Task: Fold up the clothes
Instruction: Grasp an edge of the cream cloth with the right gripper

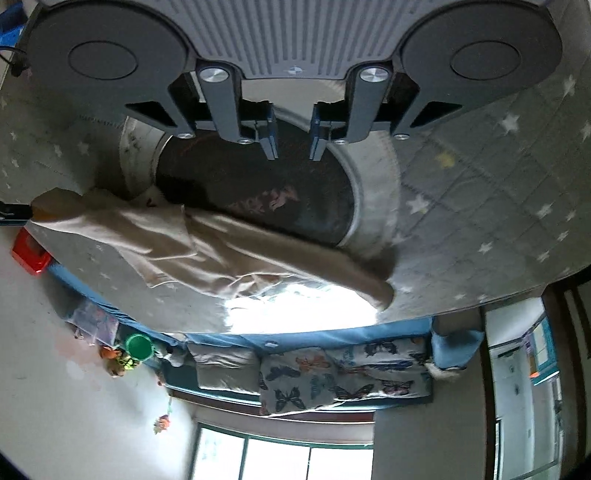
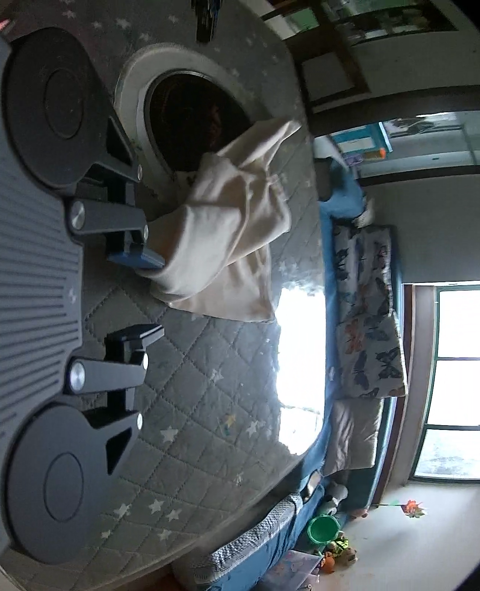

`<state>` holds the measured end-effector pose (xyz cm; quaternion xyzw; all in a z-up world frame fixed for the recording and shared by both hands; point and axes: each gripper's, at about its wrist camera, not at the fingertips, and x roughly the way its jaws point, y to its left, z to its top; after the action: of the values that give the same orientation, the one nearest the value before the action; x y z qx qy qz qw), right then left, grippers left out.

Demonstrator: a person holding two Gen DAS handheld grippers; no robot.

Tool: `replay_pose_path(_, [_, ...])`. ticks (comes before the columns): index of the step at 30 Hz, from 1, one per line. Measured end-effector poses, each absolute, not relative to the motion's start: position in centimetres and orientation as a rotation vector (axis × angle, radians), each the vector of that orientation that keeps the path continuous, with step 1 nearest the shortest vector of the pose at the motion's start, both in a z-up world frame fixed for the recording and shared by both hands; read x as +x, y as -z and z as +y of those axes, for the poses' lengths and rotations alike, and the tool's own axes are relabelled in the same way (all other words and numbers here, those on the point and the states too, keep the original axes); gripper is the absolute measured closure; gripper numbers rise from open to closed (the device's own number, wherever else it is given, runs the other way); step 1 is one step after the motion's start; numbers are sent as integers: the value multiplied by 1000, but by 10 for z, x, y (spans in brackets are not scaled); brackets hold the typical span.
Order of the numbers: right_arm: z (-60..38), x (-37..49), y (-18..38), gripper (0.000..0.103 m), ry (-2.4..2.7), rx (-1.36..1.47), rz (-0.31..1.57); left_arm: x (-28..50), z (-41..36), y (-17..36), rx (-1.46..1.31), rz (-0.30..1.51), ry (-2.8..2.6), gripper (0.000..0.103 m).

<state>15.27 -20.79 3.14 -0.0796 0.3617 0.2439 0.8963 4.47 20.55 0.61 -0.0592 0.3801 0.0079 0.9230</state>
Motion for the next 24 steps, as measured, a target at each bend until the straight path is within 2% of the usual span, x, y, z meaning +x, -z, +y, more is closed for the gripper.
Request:
replay_pose_path(6, [-194,132,-64,68,-540,-324,614,35,191,-1,-128,794,60,69])
replay_pose_path(8, [-173,129,-63,68,-616,-375,599,23,188,3,-150,797,68,61])
replay_pose_path(12, [-126,137,-48,68,-745,-403,607,-8,189,9,-222,817,60,56])
replay_pose_path(14, [-104,149,-37,68,-774,-402,624,-28,191,9,-242,819,30,47])
replay_pose_path(17, [-73,171,-17,68,-770,-427,663,-57,195,7,-250,805,-39,25])
replay_pose_path(19, [-56,184,-4,68,-770,-441,695,-74,199,3,-254,788,-87,15])
replay_pose_path(21, [-45,196,7,68,-754,-449,716,-89,203,-2,-257,767,-132,11])
replay_pose_path(23, [-41,204,14,68,-745,-439,731,-101,206,-9,-247,740,-162,0])
replay_pose_path(24, [-40,206,18,68,-743,-442,744,-104,207,-12,-245,725,-172,0])
